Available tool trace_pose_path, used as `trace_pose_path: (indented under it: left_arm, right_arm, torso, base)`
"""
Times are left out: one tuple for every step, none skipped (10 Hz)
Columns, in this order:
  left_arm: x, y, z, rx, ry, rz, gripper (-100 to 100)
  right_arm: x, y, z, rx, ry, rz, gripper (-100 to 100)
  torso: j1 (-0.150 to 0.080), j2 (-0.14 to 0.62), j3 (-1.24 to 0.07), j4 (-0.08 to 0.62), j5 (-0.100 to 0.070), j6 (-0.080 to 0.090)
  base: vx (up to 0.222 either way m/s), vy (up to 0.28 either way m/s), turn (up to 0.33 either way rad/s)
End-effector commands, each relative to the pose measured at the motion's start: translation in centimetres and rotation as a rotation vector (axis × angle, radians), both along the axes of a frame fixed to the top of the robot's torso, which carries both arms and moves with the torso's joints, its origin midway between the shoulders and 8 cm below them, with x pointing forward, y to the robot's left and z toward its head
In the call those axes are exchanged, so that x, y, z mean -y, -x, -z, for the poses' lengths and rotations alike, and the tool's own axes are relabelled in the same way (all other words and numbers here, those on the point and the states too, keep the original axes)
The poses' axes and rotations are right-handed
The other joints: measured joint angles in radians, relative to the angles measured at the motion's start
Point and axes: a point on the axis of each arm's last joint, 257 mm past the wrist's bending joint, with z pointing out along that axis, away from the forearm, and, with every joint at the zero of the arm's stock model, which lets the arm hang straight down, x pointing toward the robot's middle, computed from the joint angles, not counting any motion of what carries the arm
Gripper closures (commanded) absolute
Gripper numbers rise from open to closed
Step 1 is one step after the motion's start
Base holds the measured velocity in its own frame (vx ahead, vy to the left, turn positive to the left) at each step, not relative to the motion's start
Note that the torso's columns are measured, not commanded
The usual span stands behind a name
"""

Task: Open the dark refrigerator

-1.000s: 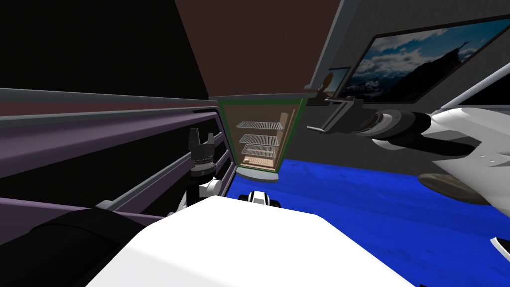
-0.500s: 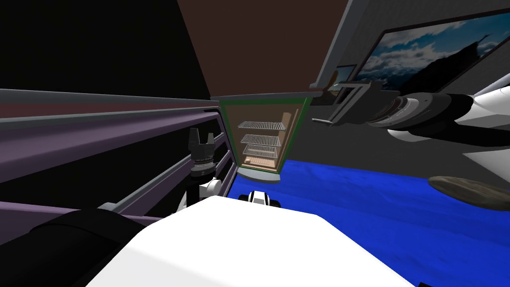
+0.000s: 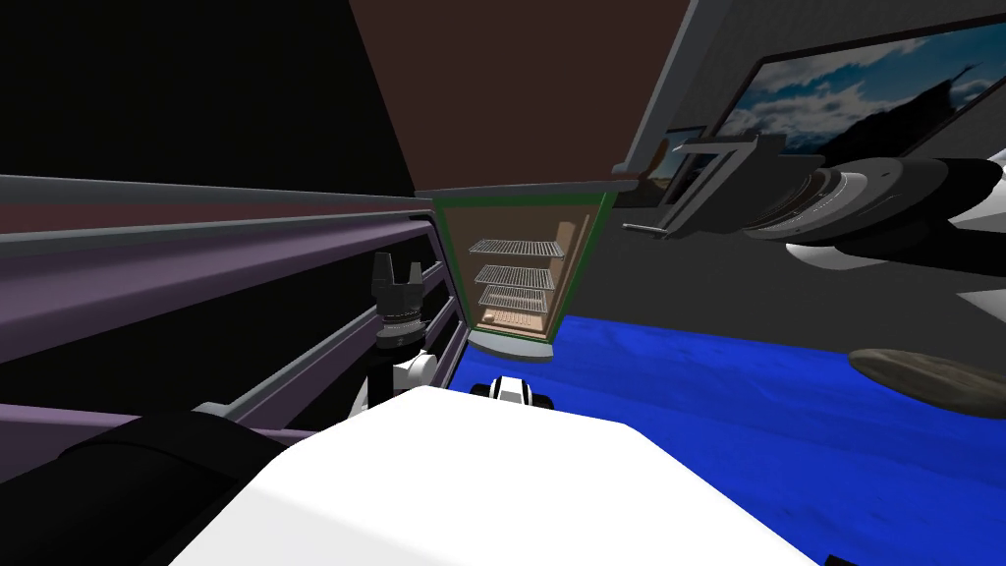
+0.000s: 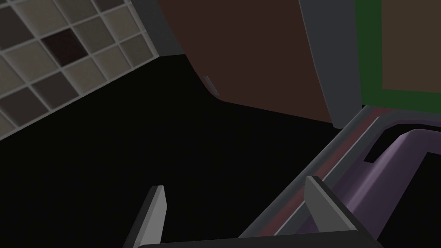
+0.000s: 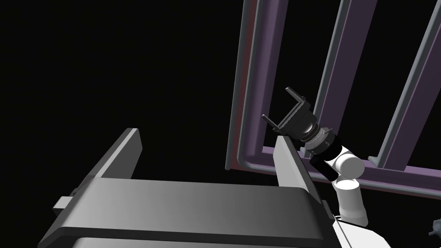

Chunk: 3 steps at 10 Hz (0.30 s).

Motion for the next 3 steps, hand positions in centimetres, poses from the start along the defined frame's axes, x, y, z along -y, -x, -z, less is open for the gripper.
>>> trace_pose_path:
  left_arm:
    - [0.00,0.00,0.00,0.000,0.000,0.000,0]
    - [0.00,0.00,0.00,0.000,0.000,0.000,0]
    - [0.00,0.00,0.00,0.000,0.000,0.000,0]
  right_arm:
    - [0.00,0.00,0.00,0.000,0.000,0.000,0]
    - [0.00,0.00,0.00,0.000,0.000,0.000,0]
    - [0.00,0.00,0.00,0.000,0.000,0.000,0]
  torso:
    - [0.000,0.000,0.000,0.000,0.000,0.000]
    - [0.000,0.000,0.000,0.000,0.000,0.000]
    - [0.000,0.000,0.000,0.000,0.000,0.000]
  base:
    - [0.000,0.000,0.000]
    - [0.000,0.000,0.000]
    - [0.000,0.000,0.000]
